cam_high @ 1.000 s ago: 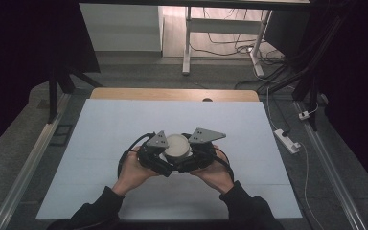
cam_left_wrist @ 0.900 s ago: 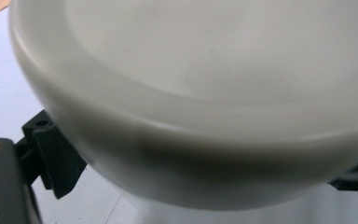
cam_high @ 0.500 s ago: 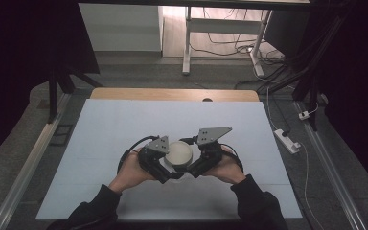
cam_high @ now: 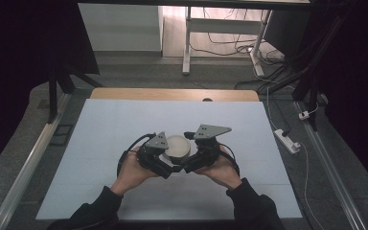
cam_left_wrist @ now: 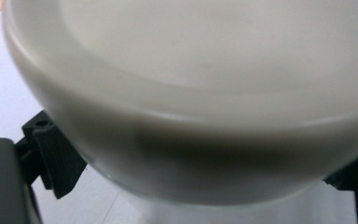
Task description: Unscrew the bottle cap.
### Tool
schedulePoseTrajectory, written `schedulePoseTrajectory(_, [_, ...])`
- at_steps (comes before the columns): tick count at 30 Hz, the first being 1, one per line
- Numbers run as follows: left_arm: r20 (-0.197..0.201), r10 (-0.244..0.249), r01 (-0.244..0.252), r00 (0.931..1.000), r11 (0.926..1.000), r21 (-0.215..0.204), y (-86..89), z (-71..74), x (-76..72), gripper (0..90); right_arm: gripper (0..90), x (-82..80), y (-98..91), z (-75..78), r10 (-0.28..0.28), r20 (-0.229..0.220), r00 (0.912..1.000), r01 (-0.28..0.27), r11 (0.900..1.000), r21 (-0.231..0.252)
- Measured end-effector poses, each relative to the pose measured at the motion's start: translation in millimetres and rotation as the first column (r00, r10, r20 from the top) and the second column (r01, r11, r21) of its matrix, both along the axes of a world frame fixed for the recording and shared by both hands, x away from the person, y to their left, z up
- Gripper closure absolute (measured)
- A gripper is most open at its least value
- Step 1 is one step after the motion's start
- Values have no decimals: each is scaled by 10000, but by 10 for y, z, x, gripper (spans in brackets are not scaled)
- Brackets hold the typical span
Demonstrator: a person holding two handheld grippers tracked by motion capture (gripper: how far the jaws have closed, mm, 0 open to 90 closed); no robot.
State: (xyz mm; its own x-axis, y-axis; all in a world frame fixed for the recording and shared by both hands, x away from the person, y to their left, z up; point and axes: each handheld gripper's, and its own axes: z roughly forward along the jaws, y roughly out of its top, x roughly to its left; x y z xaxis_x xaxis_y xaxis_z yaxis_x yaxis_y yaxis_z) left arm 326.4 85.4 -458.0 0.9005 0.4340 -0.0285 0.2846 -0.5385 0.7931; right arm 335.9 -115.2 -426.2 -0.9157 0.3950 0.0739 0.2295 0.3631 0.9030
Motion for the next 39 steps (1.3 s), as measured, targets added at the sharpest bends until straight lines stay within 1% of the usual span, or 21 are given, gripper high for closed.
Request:
schedulePoseTrajectory(1, [28,61,-61,10000,10000,30,-7,1,-5,76,0,-32,47,-10,-309,127,9994,311,9993,-206])
schedulePoseTrajectory(2, [103,91,-92,9999,9999,106,-19,5,-15,76,12,-46,64,-15,-354,205,9992,359,9991,-242])
schedulePoseTrajectory(3, [103,91,-92,9999,9999,106,-19,5,-15,76,12,-46,64,-15,-354,205,9992,359,9991,-242])
schedulePoseTrajectory(5, [113,17,-18,9999,10000,72,-31,14,-26,76,57,-63,88,-28,-401,328,9987,409,9989,-233])
schedulePoseTrajectory(9, [138,-3,2,9999,9999,116,-36,16,-28,76,68,-58,72,-32,-324,309,9990,329,9993,-159])
schedulePoseTrajectory(11, [105,-70,69,9999,9999,149,-37,12,-25,76,70,-57,66,-36,-208,338,9992,217,9994,-253])
schedulePoseTrajectory(13, [127,-175,172,9998,9996,221,-39,4,-23,76,71,-46,57,-43,-56,237,9997,62,9996,-279])
schedulePoseTrajectory(15, [31,-358,358,9994,9993,137,-32,-5,-12,76,72,-28,41,-46,125,82,9999,-123,9997,-226])
schedulePoseTrajectory(16, [-13,-539,540,9985,9985,94,-23,-7,-4,76,72,-28,41,-46,125,82,9999,-123,9997,-226])
schedulePoseTrajectory(17, [-59,-699,700,9975,9975,24,-19,-10,0,76,73,-20,28,-46,258,21,9997,-257,9995,-202])
schedulePoseTrajectory(18, [-84,-853,853,9963,9964,-17,-12,-11,3,76,73,-2,6,-46,594,-158,9981,-595,9982,-85])
schedulePoseTrajectory(19, [-104,-992,992,9950,9951,-21,-9,-11,6,76,73,-2,6,-46,594,-158,9981,-595,9982,-85])
schedulePoseTrajectory(20, [-127,-1131,1130,9935,9936,-27,-7,-10,7,76,74,4,-9,-46,891,-183,9958,-892,9960,-38])
schedulePoseTrajectory(21, [-123,-1277,1276,9917,9918,-51,-1,-10,7,76,74,5,-15,-45,1044,-179,9944,-1045,9945,-29])
schedulePoseTrajectory(22, [-176,-1534,1532,9880,9881,-141,6,-13,9,76,74,6,-20,-42,1176,-194,9929,-1177,9931,-21])
schedulePoseTrajectory(23, [-176,-1534,1532,9880,9881,-141,6,-13,9,76,74,6,-20,-42,1176,-194,9929,-1177,9931,-21])
schedulePoseTrajectory(27, [-137,-1927,1926,9812,9812,-126,16,-17,7,76,74,0,-33,-37,1588,-151,9872,-1589,9873,-36])
schedulePoseTrajectory(28, [-130,-1999,1998,9797,9798,-133,15,-19,6,76,74,-1,-41,-34,1742,-112,9846,-1743,9847,-5])
schedulePoseTrajectory(32, [-107,-2148,2148,9766,9766,-45,6,-25,1,76,75,0,-54,-20,1864,-111,9824,-1863,9824,97])
schedulePoseTrajectory(33, [-93,-2177,2177,9760,9760,-26,5,-27,0,76,75,0,-67,-8,1955,-100,9806,-1953,9805,211])
schedulePoseTrajectory(39, [-106,-2157,2157,9764,9765,-7,6,-30,5,76,75,1,-92,15,1909,-11,9816,-1908,9814,209])
